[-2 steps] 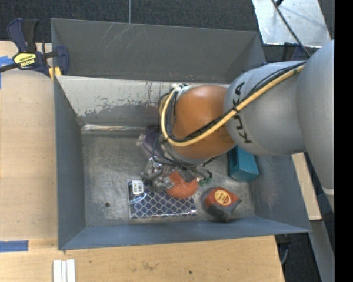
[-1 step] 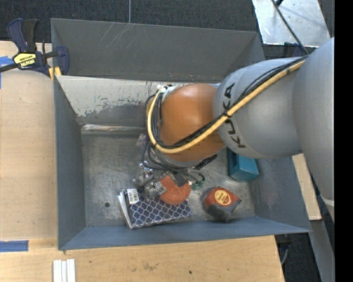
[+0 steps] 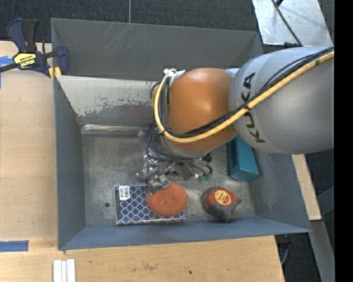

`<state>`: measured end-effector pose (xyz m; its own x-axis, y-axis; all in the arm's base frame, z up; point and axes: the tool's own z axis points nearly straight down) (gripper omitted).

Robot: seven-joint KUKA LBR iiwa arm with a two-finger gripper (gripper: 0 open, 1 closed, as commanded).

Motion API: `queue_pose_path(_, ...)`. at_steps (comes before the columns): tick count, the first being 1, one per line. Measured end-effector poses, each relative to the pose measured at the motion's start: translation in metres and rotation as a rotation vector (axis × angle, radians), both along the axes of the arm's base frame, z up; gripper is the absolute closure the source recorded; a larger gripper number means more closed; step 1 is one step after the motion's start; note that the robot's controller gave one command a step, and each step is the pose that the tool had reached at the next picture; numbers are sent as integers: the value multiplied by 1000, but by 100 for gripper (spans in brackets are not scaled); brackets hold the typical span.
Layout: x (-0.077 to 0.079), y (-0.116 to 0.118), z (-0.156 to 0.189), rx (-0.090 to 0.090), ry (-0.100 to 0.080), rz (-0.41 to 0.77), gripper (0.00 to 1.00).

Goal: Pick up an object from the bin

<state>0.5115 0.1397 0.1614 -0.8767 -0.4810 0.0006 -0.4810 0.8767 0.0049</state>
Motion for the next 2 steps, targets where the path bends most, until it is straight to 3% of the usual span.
queue_pose_path(1, 11, -7, 65, -4, -1, -37, 100)
queue_pose_path(2, -5, -6, 85, -3, -4, -63, 0)
